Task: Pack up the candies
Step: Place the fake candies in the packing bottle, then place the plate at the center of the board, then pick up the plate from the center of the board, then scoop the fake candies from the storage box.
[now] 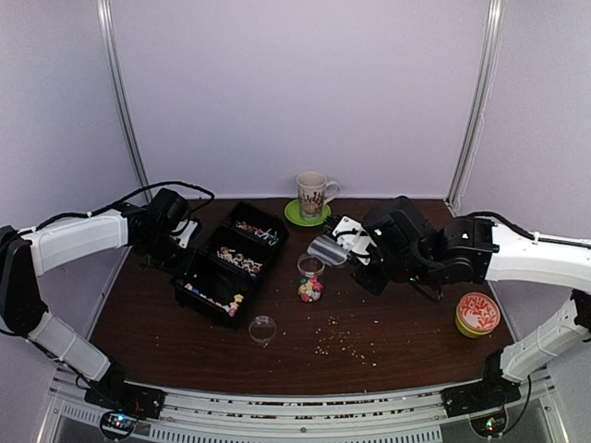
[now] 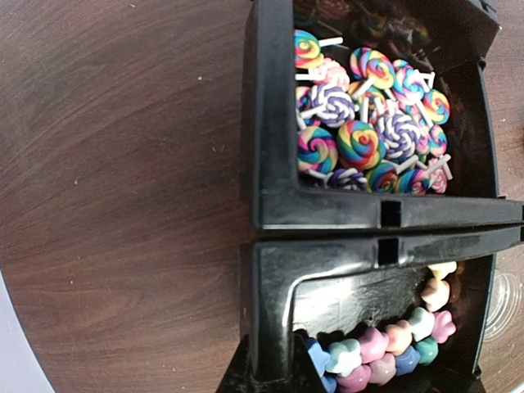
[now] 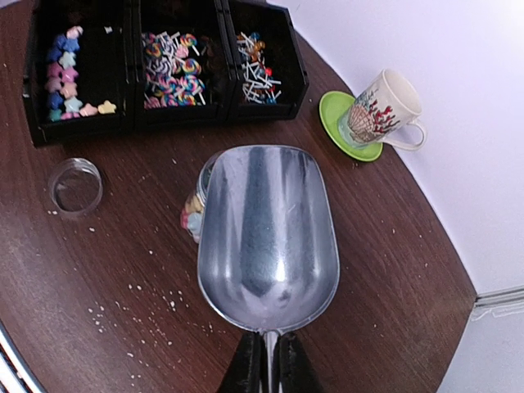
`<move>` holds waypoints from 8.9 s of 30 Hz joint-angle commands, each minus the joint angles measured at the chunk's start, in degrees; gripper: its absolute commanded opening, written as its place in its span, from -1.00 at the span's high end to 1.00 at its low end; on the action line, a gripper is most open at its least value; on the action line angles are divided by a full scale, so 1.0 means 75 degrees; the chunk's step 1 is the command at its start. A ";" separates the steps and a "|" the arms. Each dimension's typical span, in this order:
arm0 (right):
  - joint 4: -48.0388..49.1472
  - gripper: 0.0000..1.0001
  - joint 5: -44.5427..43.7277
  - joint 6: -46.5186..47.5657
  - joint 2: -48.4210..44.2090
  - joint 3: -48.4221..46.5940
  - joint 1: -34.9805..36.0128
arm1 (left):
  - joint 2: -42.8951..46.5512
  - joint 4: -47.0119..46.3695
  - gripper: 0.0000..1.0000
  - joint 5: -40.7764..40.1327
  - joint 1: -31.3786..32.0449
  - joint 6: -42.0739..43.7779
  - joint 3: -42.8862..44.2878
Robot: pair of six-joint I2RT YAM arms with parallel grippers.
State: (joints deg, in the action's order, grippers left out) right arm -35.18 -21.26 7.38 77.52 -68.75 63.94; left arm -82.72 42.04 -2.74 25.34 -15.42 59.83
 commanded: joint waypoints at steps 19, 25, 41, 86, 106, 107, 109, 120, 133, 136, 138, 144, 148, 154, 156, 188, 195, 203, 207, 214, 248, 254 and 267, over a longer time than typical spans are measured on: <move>0.2303 1.00 0.0659 -0.0208 -0.1728 0.1540 0.0185 | -0.0979 -0.0022 1.00 -0.0103 -0.0095 -0.0030 0.0168; 0.2282 1.00 0.0727 -0.0210 -0.1742 0.1521 0.0186 | -0.1006 0.0099 0.91 -0.0351 -0.0100 -0.0007 0.0022; 0.2244 1.00 0.0800 -0.0194 -0.2039 0.1547 0.0199 | -0.0965 0.0371 0.58 -0.0402 -0.0110 -0.0124 -0.0429; 0.1749 1.00 0.0673 -0.0406 -0.2050 0.1513 0.0325 | -0.4022 -0.0085 -0.15 0.0603 -0.1047 0.0736 0.3554; 0.1588 1.00 0.0771 -0.0420 -0.1796 0.1399 0.0342 | -0.4518 -0.0062 0.65 0.0919 -0.1024 0.0660 0.3561; 0.1585 1.00 0.0773 -0.0414 -0.1799 0.1398 0.0341 | -0.4480 -0.0055 0.75 0.0953 -0.1030 0.0632 0.3530; 0.1554 1.00 0.0780 -0.0406 -0.1787 0.1369 0.0341 | -0.4383 -0.0060 0.91 0.1033 -0.1027 0.0556 0.3462; 0.1102 1.00 0.0946 -0.0364 -0.1479 0.0915 0.0362 | -0.3139 0.0143 1.00 0.1202 -0.1002 0.0201 0.2997; -0.0879 1.00 0.0589 -0.0358 0.0713 -0.1809 0.0853 | -0.1176 0.0140 1.00 0.1103 -0.0611 0.0133 0.1459; -0.1729 1.00 0.0459 -0.0322 0.1561 -0.2746 0.1064 | -0.0836 0.0137 1.00 0.0922 -0.0474 0.0134 0.1181; -0.2089 1.00 0.0429 -0.0289 0.2055 -0.3296 0.1204 | -0.0667 0.0123 1.00 0.0766 -0.0414 0.0157 0.1044; -0.3016 1.00 0.0349 -0.0313 0.3449 -0.4828 0.1512 | -0.0350 -0.0230 1.00 0.0354 -0.0188 0.0228 0.0641; -0.3635 1.00 0.0151 -0.0420 0.4393 -0.5823 0.1598 | -0.0321 -0.0250 1.00 0.0006 0.0090 0.0299 0.0624; -0.4056 1.00 0.0082 -0.0430 0.5338 -0.6680 0.1652 | -0.0240 -0.0341 1.00 -0.0115 0.0252 0.0357 0.0561; -0.4258 1.00 -0.0054 -0.0414 0.5621 -0.7014 0.1655 | -0.0185 -0.0375 1.00 -0.0132 0.0283 0.0364 0.0522; -0.3849 1.00 -0.1082 0.0130 0.7879 -0.8591 0.1642 | 0.0703 -0.1422 1.00 0.0739 0.0654 0.0568 0.0073; -0.2658 1.00 -0.0173 0.0103 0.7969 -0.8396 0.1623 | 0.0778 -0.1566 1.00 0.0966 0.0653 0.0559 0.0008; -0.2569 1.00 0.0320 -0.0303 0.7870 -0.7803 0.1606 | 0.0885 -0.1639 1.00 0.0872 0.0638 0.0486 -0.0075; -0.3337 1.00 0.0358 -0.0685 0.7855 -0.7858 0.1493 | 0.0869 -0.1607 1.00 0.0718 0.0621 0.0438 -0.0084; -0.3962 1.00 0.0374 -0.1171 0.7650 -0.7666 0.1394 | 0.0893 -0.1603 1.00 0.0534 0.0391 0.0259 -0.0121; 0.3532 1.00 0.0919 -0.0627 0.6837 -0.3441 0.1265 | 0.1700 -0.2760 1.00 0.2482 0.0322 0.0428 -0.0591; 0.5507 1.00 0.0928 -0.0431 0.6206 -0.1805 0.1177 | 0.1513 -0.2453 1.00 0.2060 0.0194 0.0340 -0.0498; 0.7053 1.00 0.0765 -0.0395 0.5004 -0.0253 0.1072 | 0.0611 -0.1575 1.00 0.1335 -0.0040 0.0216 -0.0098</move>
State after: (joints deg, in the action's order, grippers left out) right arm 18.06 -15.20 3.46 117.75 -73.19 72.25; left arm -79.40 36.56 4.40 25.93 -11.33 54.26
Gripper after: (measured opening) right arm 0.062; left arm 0.080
